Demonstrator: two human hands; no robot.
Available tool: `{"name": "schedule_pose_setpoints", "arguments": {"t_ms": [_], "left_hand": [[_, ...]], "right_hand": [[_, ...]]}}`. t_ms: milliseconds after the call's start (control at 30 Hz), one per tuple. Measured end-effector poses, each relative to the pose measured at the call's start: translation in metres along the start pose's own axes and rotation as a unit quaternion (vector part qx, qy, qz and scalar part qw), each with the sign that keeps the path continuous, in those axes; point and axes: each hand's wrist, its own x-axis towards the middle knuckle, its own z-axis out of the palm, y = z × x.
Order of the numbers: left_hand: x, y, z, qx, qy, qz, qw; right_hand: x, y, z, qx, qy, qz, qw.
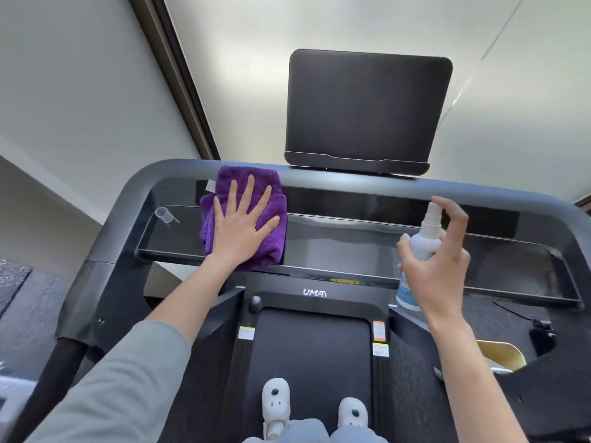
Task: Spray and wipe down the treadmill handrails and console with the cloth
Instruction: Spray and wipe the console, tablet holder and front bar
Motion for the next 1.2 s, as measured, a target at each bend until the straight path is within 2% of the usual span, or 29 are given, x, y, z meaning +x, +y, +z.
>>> {"name": "schedule_pose_setpoints", "arguments": {"t_ms": [167,500,700,867,967,1067,1200], "left_hand": [[0.001,-0.019,-0.001,-0.007,0.018,0.014,1.000],[0.002,-0.075,-0.011,-0.012,-0.001,0.139,0.990],[0.001,-0.037,0.002,0.024,0.024,0.070,0.997],[0.000,-0.014,0.006,0.023,0.008,0.039,0.999],[0.000,-0.018,-0.006,-0.054,-0.003,0.049,0.997],[-0.011,-0.038,-0.025,-0.136,0.043,0.059,0.988],[-0.021,-0.039,-0.024,-0.058,0.009,0.059,0.997]], "right_hand": [[-0.005,-0.017,0.020,0.004,-0.004,-0.008,1.000],[-0.019,-0.027,0.032,-0.003,0.008,-0.007,1.000],[-0.028,-0.023,0.037,-0.006,0.016,-0.002,1.000],[-0.024,-0.020,0.037,-0.002,0.007,-0.007,1.000],[-0.018,-0.016,0.032,0.011,-0.003,0.000,1.000],[-0.008,-0.012,0.022,0.008,-0.013,-0.004,1.000],[0.001,-0.009,0.016,0.005,-0.019,-0.012,1.000]]}}
